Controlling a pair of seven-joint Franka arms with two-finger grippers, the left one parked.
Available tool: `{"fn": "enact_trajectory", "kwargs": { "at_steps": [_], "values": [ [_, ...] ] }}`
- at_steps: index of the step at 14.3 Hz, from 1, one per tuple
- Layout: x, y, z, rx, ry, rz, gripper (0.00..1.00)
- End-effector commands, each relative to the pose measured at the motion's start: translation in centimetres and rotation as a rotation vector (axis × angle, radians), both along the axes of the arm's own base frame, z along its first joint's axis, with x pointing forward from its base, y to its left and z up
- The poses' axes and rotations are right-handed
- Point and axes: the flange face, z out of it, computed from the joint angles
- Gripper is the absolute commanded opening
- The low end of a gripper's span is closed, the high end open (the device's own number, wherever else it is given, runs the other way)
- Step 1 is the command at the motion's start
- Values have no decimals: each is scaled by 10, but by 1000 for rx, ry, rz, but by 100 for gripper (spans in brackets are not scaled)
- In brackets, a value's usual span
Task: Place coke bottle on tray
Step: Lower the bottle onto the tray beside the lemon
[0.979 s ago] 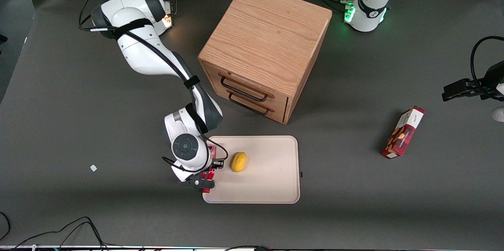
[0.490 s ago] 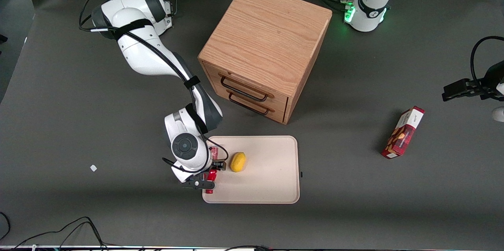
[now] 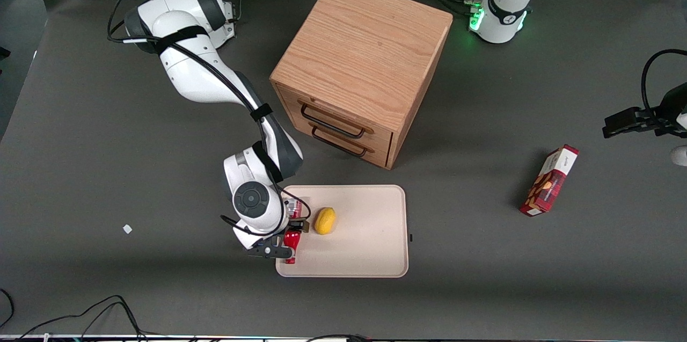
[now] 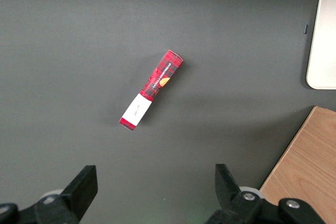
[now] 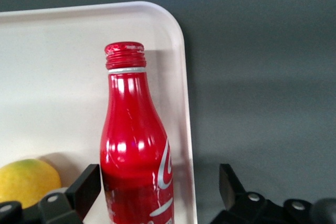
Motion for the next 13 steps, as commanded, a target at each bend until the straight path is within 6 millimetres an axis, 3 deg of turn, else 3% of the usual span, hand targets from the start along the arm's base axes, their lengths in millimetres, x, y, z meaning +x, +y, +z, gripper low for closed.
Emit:
{"fn": "enact_trajectory", "kwargs": {
  "at_steps": [1,5,7,10,13],
  "values": [
    [4,1,2,11,-15,3,100],
    [4,2,3,17,-10,-1,100],
    [4,3,15,25,-5,-10,100],
    [3,-2,53,55,33,-38,100],
    [-2,-27,104,60,94,-79,100]
  ]
}}
